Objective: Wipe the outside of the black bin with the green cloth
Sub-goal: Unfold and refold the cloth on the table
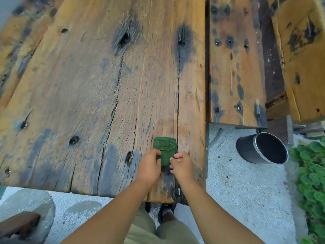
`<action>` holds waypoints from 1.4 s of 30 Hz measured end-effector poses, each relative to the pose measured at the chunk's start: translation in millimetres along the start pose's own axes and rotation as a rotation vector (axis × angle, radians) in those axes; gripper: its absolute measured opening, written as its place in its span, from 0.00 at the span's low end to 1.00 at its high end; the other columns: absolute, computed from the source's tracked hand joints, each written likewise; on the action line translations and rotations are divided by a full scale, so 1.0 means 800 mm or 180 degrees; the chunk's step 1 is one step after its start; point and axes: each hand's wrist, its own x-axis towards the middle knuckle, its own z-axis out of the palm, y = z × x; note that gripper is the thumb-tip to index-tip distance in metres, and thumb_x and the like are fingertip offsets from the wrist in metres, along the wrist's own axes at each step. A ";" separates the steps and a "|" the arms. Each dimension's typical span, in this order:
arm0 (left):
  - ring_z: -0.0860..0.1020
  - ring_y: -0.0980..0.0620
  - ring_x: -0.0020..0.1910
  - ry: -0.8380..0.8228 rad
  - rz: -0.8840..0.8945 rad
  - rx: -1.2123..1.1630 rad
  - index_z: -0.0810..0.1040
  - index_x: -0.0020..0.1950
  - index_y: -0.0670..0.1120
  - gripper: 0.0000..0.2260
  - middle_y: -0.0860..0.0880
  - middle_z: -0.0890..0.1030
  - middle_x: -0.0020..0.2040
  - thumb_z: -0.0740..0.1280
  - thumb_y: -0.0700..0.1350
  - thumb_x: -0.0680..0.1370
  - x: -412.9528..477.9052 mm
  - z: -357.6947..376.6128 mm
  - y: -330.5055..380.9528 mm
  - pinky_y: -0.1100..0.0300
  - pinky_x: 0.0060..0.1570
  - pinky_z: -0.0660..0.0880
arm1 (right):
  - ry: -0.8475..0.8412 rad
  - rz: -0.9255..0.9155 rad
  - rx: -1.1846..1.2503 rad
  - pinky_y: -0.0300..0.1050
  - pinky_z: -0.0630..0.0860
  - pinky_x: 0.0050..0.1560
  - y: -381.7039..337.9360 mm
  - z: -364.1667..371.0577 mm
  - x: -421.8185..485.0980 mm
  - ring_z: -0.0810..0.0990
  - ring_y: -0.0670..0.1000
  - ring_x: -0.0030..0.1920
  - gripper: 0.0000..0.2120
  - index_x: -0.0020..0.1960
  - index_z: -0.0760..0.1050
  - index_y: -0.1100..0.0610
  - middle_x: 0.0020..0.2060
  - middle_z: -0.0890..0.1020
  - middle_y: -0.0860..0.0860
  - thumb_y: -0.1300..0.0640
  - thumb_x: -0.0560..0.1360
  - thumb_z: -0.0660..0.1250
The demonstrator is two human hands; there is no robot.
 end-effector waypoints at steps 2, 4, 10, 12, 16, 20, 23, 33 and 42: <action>0.75 0.49 0.57 -0.0089 0.0140 0.0223 0.77 0.63 0.40 0.14 0.46 0.74 0.59 0.63 0.34 0.78 0.002 0.005 0.000 0.64 0.58 0.70 | 0.0070 0.0111 -0.0022 0.60 0.82 0.50 -0.003 0.007 0.003 0.83 0.55 0.45 0.08 0.50 0.72 0.53 0.41 0.81 0.51 0.60 0.75 0.71; 0.75 0.49 0.57 -0.0128 0.0223 0.0281 0.76 0.63 0.39 0.15 0.46 0.74 0.60 0.62 0.34 0.78 0.009 0.004 -0.004 0.69 0.53 0.66 | 0.0187 0.0227 0.0031 0.59 0.82 0.51 -0.005 0.014 0.005 0.82 0.54 0.45 0.11 0.53 0.71 0.55 0.42 0.79 0.50 0.60 0.75 0.72; 0.76 0.48 0.58 -0.0245 0.0177 -0.0047 0.76 0.66 0.40 0.14 0.45 0.75 0.61 0.60 0.38 0.81 0.023 -0.012 -0.006 0.62 0.59 0.71 | 0.0490 0.0306 0.0504 0.38 0.73 0.38 -0.014 0.031 -0.001 0.80 0.46 0.41 0.11 0.53 0.74 0.54 0.43 0.82 0.50 0.61 0.74 0.73; 0.76 0.49 0.57 -0.0261 0.0115 -0.0294 0.77 0.64 0.41 0.13 0.45 0.78 0.59 0.59 0.41 0.82 0.024 -0.021 -0.006 0.59 0.58 0.72 | 0.0386 0.0317 0.0732 0.40 0.77 0.43 -0.021 0.035 -0.005 0.82 0.49 0.44 0.11 0.54 0.76 0.56 0.44 0.82 0.52 0.63 0.74 0.73; 0.76 0.55 0.46 -0.0470 -0.0211 -0.1198 0.79 0.52 0.47 0.10 0.53 0.79 0.45 0.58 0.46 0.83 0.027 -0.041 -0.006 0.66 0.43 0.71 | 0.0095 -0.0074 0.0806 0.44 0.79 0.51 -0.032 0.042 -0.019 0.82 0.52 0.46 0.10 0.53 0.79 0.53 0.45 0.83 0.55 0.64 0.75 0.72; 0.79 0.47 0.48 -0.0661 -0.0712 -0.1893 0.79 0.49 0.46 0.13 0.43 0.81 0.47 0.61 0.53 0.82 0.032 -0.058 -0.018 0.47 0.53 0.77 | -0.0033 -0.0642 0.0111 0.30 0.72 0.51 -0.036 0.057 -0.033 0.78 0.43 0.51 0.12 0.59 0.81 0.50 0.52 0.78 0.47 0.61 0.78 0.70; 0.82 0.48 0.49 -0.0698 -0.0914 -0.2201 0.79 0.50 0.45 0.13 0.45 0.83 0.46 0.65 0.54 0.80 0.040 -0.069 -0.036 0.47 0.53 0.81 | -0.0259 -0.0740 0.0042 0.26 0.70 0.56 -0.042 0.072 -0.039 0.77 0.41 0.56 0.15 0.61 0.82 0.52 0.56 0.77 0.44 0.65 0.79 0.66; 0.83 0.41 0.51 -0.0584 -0.1095 -0.1891 0.78 0.48 0.47 0.10 0.43 0.83 0.48 0.67 0.31 0.77 0.069 -0.088 -0.095 0.43 0.53 0.80 | -0.0808 -0.0064 0.0577 0.47 0.78 0.63 -0.038 0.094 -0.034 0.78 0.46 0.64 0.16 0.62 0.80 0.52 0.61 0.81 0.46 0.65 0.82 0.59; 0.80 0.42 0.37 -0.0452 -0.0690 -0.0660 0.75 0.42 0.39 0.06 0.44 0.76 0.35 0.71 0.37 0.76 0.074 -0.089 -0.120 0.46 0.35 0.83 | -0.0595 0.0501 0.1283 0.48 0.82 0.53 -0.039 0.086 -0.017 0.84 0.50 0.55 0.12 0.62 0.75 0.55 0.55 0.84 0.53 0.65 0.82 0.60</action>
